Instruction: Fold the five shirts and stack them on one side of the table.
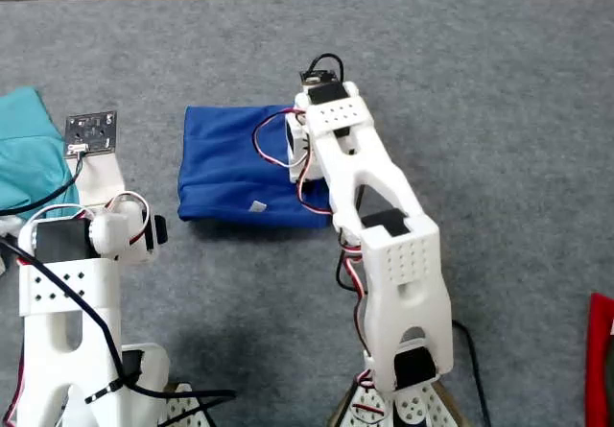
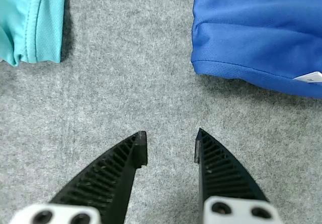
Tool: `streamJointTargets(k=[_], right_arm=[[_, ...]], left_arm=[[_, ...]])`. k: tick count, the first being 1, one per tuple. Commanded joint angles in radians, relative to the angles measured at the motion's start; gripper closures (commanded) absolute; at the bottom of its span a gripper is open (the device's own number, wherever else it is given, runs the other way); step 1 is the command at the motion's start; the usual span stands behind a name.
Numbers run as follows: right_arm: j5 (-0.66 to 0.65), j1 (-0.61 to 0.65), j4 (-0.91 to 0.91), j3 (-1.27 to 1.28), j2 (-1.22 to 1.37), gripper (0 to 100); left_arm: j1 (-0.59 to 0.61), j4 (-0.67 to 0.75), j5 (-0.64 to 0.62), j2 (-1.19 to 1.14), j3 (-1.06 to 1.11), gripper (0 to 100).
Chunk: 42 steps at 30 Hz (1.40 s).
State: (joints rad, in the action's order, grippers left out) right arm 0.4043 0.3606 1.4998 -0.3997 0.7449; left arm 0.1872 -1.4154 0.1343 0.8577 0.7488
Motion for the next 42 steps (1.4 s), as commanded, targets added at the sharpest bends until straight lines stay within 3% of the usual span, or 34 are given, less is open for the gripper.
streamJointTargets(k=[1,10,20,28,30,36,42], right_arm=[[0.003,0.012,0.064,-0.031,0.008,99.3],[-0.014,-0.113,0.161,-0.202,0.012,99.4],[-0.499,-0.185,0.009,-0.437,0.128,99.4],[-0.600,-0.185,0.017,-0.737,0.266,98.8],[-0.598,-0.183,0.058,-0.802,0.291,94.9],[-0.601,-0.185,0.149,-0.972,0.346,66.0],[-0.588,-0.186,0.258,-1.144,0.360,62.7]], left_arm=[[0.002,-0.008,0.008,0.019,-0.003,83],[0.008,-0.011,0.043,0.025,0.006,83],[0.003,-0.011,0.069,0.028,0.021,83],[0.002,-0.011,0.071,0.028,0.028,83],[0.002,-0.011,0.091,0.028,0.028,83],[0.006,-0.006,0.104,0.028,0.028,83],[0.002,-0.008,0.104,0.028,0.023,83]])
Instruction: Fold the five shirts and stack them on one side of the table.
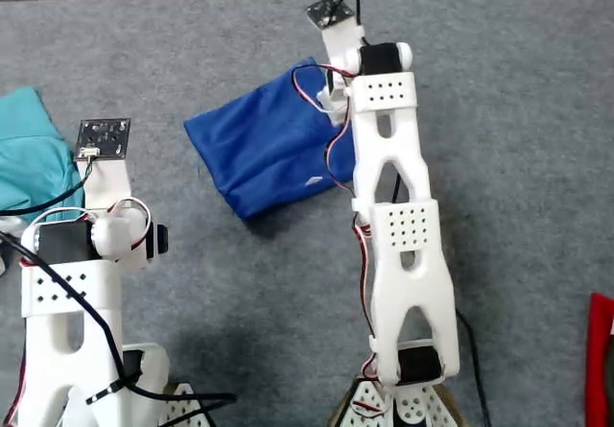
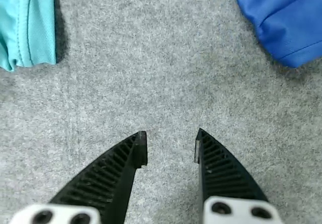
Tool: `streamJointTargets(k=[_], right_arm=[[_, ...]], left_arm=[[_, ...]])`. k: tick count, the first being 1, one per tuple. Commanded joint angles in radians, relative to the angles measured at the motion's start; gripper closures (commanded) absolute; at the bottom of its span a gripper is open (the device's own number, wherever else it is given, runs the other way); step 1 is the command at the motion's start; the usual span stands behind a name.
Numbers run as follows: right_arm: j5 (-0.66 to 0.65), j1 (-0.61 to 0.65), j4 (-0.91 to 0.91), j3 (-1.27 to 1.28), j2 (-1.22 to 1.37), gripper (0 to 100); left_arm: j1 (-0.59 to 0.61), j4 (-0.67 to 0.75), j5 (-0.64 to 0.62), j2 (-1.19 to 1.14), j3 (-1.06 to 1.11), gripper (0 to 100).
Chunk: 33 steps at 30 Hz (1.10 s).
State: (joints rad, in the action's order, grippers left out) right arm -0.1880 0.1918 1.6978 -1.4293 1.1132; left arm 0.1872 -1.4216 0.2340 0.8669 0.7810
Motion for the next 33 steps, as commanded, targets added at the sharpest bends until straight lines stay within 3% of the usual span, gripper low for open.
streamJointTargets(k=[1,6,11,21,27,33], right_arm=[[0.034,-0.018,0.087,-0.156,-0.008,62.7],[0.307,-0.090,0.092,-0.182,-0.071,62.7],[0.531,-0.147,0.092,0.102,-0.282,62.7],[0.539,-0.045,0.057,0.855,-0.946,62.7],[0.546,-0.015,-0.164,1.165,-1.024,62.7],[0.957,0.042,-0.351,1.231,-0.932,62.4]], left_arm=[[0.002,-0.002,0.005,0.019,-0.011,83],[0.002,-0.003,0.006,0.019,-0.012,83],[0.006,-0.003,0.032,0.019,-0.011,83],[0.002,0.002,0.032,0.019,-0.012,83],[0.000,0.003,0.032,0.016,-0.012,83],[0.000,0.003,0.032,0.012,-0.005,83]])
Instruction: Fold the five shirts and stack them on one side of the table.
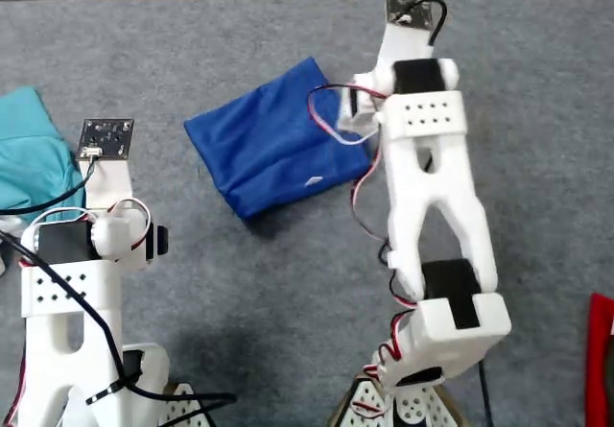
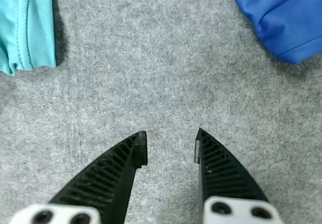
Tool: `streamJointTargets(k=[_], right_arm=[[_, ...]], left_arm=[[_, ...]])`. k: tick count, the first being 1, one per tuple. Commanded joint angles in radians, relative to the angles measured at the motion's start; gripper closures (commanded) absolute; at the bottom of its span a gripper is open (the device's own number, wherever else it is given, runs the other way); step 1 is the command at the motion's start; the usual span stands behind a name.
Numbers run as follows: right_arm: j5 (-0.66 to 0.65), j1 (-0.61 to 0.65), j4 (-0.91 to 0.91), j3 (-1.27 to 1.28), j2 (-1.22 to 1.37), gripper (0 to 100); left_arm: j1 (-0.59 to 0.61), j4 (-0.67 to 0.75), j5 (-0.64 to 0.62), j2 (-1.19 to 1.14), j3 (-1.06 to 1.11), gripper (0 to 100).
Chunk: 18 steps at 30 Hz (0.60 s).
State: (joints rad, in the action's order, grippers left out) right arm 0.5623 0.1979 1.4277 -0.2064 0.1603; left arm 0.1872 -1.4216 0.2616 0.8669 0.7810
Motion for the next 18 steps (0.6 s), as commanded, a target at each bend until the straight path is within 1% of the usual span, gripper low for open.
streamJointTargets(k=[1,5,9,12,16,18], right_arm=[[0.276,0.054,-0.104,-0.002,0.044,62.4],[0.519,0.119,-0.187,-0.042,0.145,62.4],[0.652,0.125,-0.258,-0.082,0.249,62.7],[0.692,0.125,-0.270,-0.120,0.314,62.7],[0.701,0.122,-0.273,-0.179,0.395,62.7],[0.704,0.119,-0.273,-0.220,0.443,62.7]], left_arm=[[0.000,0.003,0.005,0.012,-0.005,83],[0.000,-0.002,0.005,0.012,-0.005,83],[0.008,-0.005,0.006,0.012,-0.005,83],[0.006,-0.020,0.006,0.012,-0.009,83],[0.003,-0.025,0.008,0.010,-0.008,83],[0.006,-0.026,0.031,0.010,-0.005,83]])
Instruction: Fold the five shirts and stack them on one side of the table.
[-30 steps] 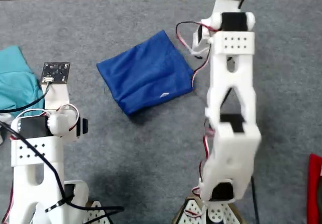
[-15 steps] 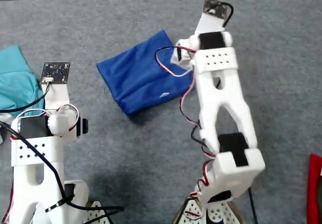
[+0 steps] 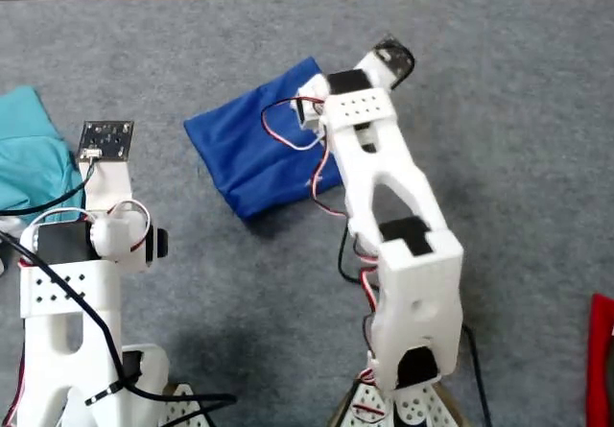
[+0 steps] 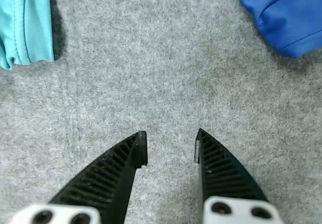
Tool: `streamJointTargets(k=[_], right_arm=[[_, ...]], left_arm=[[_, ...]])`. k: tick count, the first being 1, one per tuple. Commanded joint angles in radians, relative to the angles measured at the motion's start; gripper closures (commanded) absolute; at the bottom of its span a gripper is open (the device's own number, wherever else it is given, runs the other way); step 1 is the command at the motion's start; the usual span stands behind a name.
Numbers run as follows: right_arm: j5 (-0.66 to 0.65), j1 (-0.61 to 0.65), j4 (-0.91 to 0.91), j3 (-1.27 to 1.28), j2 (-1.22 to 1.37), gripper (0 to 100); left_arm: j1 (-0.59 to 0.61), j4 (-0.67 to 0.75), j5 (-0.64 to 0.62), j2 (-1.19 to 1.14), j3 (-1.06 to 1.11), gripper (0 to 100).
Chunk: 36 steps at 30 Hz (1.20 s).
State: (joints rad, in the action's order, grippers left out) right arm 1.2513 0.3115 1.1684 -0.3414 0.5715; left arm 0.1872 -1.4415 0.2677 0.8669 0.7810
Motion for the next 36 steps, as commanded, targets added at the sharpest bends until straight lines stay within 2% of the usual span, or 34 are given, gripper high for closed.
streamJointTargets(k=[1,10,19,22,27,36], right_arm=[[0.015,0.002,-0.014,-0.110,0.059,62.7],[0.003,0.001,0.003,-0.417,0.371,62.7],[0.003,0.001,0.204,-0.704,0.530,63.4],[0.002,0.001,0.249,-0.768,0.578,72.6],[-0.091,0.001,0.311,-0.874,0.642,98.8],[-0.155,-0.067,0.466,-1.087,0.699,99.4]], left_arm=[[0.008,-0.006,0.034,0.010,-0.005,83],[0.008,-0.008,0.048,0.010,-0.014,83],[0.008,-0.012,0.048,0.008,-0.014,83],[0.005,-0.028,0.048,0.008,-0.014,83],[0.008,-0.028,0.048,0.008,-0.014,83],[0.008,-0.026,0.049,0.008,-0.012,83]])
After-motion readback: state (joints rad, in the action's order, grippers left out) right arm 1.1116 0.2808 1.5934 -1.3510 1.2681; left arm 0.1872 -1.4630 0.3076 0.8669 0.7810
